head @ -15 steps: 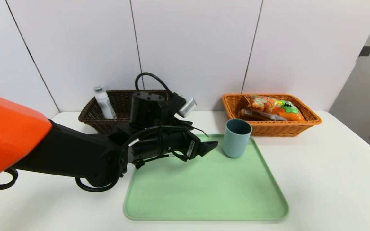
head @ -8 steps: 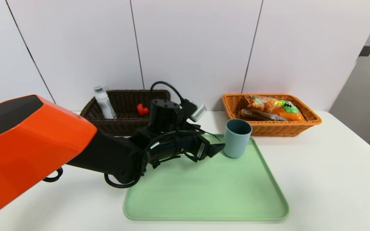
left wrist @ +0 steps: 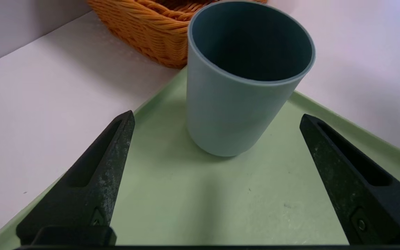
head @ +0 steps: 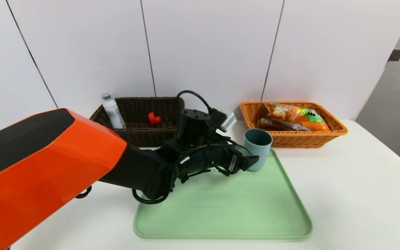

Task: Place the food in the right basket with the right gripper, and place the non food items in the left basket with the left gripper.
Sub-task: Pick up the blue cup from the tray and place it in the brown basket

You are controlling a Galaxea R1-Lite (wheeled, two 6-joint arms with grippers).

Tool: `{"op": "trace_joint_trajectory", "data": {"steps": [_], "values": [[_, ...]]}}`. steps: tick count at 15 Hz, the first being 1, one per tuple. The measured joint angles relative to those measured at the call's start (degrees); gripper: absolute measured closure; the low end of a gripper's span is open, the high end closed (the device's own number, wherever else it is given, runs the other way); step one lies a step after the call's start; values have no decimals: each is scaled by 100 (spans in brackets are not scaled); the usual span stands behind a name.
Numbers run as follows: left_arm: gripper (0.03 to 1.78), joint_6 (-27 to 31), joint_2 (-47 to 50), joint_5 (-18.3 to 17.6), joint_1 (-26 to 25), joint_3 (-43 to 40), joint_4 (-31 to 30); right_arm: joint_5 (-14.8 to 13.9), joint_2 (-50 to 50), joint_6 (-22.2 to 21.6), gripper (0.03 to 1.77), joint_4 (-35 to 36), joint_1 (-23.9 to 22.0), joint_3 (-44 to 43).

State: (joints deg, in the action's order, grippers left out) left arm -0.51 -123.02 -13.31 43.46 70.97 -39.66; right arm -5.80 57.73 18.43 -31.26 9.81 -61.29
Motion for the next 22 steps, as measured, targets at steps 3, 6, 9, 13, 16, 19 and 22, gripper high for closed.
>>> {"op": "trace_joint_trajectory", "data": {"steps": [3,6,9,13,16,19,22], "values": [[12,-23,-182,1,138,232,11,2,-16,0,10,-13,-1,22],[12,-22,-369,6,235,595,68,-6,-32,-5,10,-85,-6,55],[12,-17,-555,12,262,956,201,-12,-51,0,10,-118,-30,44],[12,-9,-794,12,282,1367,341,-15,-62,6,10,-118,-50,35],[20,-15,-892,15,286,1535,525,-15,-66,9,10,-118,-52,30],[63,-15,-934,50,284,1587,538,-12,-68,9,10,-116,-52,44],[69,-15,-912,59,276,1590,538,-15,-73,6,10,-118,-52,55]]}}
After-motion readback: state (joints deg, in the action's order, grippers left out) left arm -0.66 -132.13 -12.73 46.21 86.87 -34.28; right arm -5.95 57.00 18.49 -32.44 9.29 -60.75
